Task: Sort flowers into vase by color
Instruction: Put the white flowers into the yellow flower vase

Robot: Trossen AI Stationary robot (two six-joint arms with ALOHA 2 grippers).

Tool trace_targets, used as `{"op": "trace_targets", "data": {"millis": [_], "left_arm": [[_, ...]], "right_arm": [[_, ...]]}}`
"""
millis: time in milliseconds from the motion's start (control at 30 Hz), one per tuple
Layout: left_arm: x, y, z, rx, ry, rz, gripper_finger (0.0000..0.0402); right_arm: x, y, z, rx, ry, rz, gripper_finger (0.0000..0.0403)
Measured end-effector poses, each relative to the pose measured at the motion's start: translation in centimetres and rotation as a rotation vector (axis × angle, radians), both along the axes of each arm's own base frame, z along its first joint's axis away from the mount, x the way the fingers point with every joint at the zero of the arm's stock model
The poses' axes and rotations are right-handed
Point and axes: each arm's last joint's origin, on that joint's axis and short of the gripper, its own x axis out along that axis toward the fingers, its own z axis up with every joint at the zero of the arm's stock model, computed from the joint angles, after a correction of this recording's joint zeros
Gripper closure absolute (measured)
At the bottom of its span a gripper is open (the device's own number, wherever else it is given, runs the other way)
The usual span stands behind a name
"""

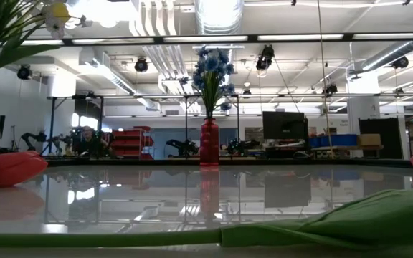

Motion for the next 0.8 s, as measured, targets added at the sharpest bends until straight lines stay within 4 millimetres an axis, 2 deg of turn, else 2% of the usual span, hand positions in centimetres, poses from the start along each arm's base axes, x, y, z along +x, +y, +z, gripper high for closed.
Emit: {"op": "trace_targets", "data": {"millis": [133, 267, 367, 533, 633, 800], "left_arm": [[-0.5, 0.4, 0.3, -0.010, -0.013, -0.001, 0.0259], [-1.3, 1.0, 0.6, -0.040, -0.020, -0.048, 0.0259], [-1.8, 1.5, 0.8, -0.044, -0.030, -0.048, 0.0259], [-2.2, 2.0, 0.8, -0.023, -0.033, -0.003, 0.0258], [-1.8, 1.7, 0.6, -0.015, -0.027, 0.015, 0.0250], [-0.3, 0.4, 0.3, 0.006, -0.038, 0.052, 0.0214]], "right_arm": [[1.9, -1.7, 1.8, -0.041, -0.157, -0.053, 0.0381], [4.5, -3.8, 4.2, -0.054, -0.305, -0.062, 0.0389], [6.9, -5.6, 6.9, -0.096, -0.455, -0.068, 0.0390], [11.2, -8.5, 12.9, -0.202, -0.778, -0.027, 0.0390], [13.5, -9.9, 17.3, -0.283, -1.019, -0.004, 0.0390], [15.9, -11.9, 24.7, -0.384, -1.431, 0.045, 0.0390]]}}
